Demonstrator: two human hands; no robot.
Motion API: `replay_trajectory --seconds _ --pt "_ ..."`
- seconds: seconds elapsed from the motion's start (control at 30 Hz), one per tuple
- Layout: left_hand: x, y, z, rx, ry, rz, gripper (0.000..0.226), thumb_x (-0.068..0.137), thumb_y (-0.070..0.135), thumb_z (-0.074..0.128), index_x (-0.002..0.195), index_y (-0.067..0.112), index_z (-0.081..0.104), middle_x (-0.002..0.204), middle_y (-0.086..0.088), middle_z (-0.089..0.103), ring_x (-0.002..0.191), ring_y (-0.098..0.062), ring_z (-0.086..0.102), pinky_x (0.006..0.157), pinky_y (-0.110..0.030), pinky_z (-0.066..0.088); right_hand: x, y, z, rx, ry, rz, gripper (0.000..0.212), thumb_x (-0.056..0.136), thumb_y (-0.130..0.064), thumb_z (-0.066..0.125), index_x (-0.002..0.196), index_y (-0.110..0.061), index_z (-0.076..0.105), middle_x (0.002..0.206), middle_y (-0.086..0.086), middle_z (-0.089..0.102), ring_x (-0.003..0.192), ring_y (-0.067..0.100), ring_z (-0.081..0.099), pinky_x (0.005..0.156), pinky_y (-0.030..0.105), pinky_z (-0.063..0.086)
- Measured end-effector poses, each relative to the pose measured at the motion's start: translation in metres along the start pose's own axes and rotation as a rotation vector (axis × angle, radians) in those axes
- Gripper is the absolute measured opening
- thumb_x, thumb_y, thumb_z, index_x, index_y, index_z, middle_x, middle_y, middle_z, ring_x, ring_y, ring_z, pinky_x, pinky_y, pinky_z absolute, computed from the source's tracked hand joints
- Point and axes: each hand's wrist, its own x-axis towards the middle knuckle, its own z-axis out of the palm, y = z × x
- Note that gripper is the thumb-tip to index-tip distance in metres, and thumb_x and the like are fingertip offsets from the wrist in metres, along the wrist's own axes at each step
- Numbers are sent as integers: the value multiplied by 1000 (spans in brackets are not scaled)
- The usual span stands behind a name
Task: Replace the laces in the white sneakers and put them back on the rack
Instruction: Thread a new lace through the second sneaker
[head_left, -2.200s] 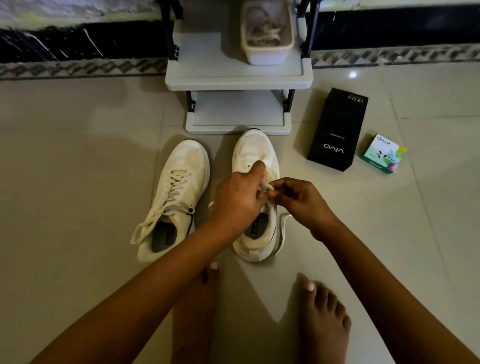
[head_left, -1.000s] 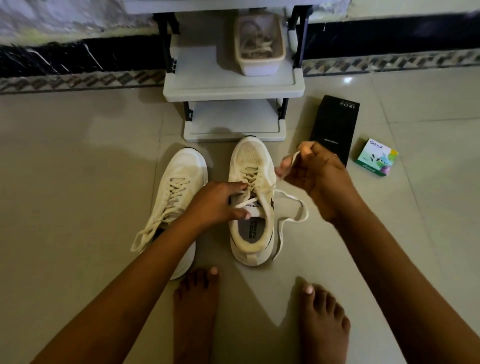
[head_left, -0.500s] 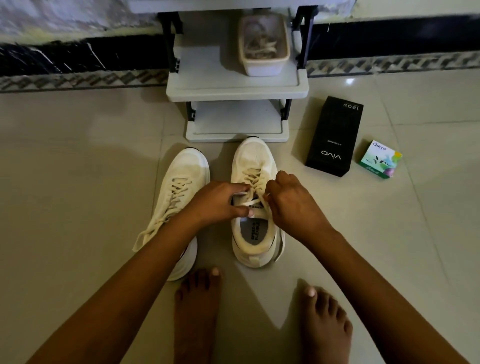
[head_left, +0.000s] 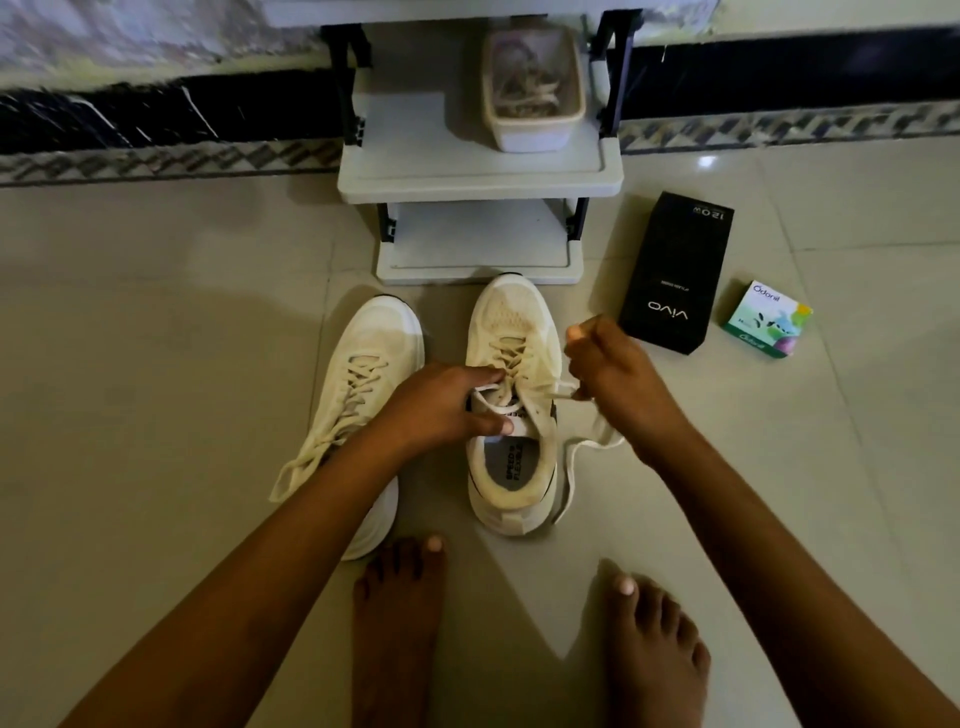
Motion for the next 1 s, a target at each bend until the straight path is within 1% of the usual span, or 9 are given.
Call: replay_trajectory --seconds 0.17,0.23,0.37,0.47,0.57,0.67,0.73,0.87,1.0 --pt "0 0 0 8 0 12 69 78 44 71 138 22 46 139 0 52 125 -18 50 102 -29 39 1 36 7 -894 -48 -273 33 97 -35 46 115 -10 58 107 8 47 100 19 45 72 21 31" --pt "0 0 0 3 1 10 69 78 44 71 138 22 46 138 0 52 125 -19 50 102 -30 40 0 29 3 -798 -123 -313 25 97 -29 47 106 -12 62 100 5 43 100 20 43 74 22 31" --pt "-1 1 0 11 -6 -1 70 79 45 70 140 23 43 141 -1 50 126 -18 48 103 -31 39 -5 -11 -24 63 -189 -214 17 98 -19 41 96 -17 57 96 -3 57 91 5 55 77 14 44" --pt "-1 4 -1 2 -6 -8 71 78 46 70 140 24 43 141 -2 50 125 -19 49 102 -32 40 -7 -11 -32 201 -296 -76 27 99 -24 35 85 -11 54 76 -3 64 74 14 61 76 27 51" --pt "-3 6 -1 -9 7 -14 71 78 46 70 140 24 43 141 -2 50 125 -19 49 101 -30 39 0 0 -24 62 -154 122 23 97 -30 44 82 -13 50 67 1 57 58 10 57 68 30 52" --pt "-3 6 -2 7 -6 -14 71 79 46 69 141 24 42 142 -1 48 126 -19 48 100 -29 38 9 15 -17 -297 -167 203 16 94 -34 53 87 -19 50 81 2 57 70 15 58 64 27 51" --pt "-3 6 -3 2 -17 -10 71 79 45 69 141 23 42 144 -1 46 128 -19 46 102 -29 36 13 25 -11 -600 -177 117 17 91 -37 56 96 -21 52 97 4 59 85 18 58 71 28 48" --pt "-5 7 -5 -19 -24 11 70 80 42 69 141 20 42 146 -1 43 132 -18 42 104 -26 33 16 36 -1 -743 -130 -189 33 91 -30 58 122 -19 55 129 7 50 115 23 46 89 30 42" --pt "-5 6 -4 -28 -30 11 70 80 43 69 141 21 41 146 1 42 133 -16 40 105 -26 32 22 34 5 -776 -176 -211 24 95 -26 52 111 -9 59 119 12 51 108 24 46 80 25 38"
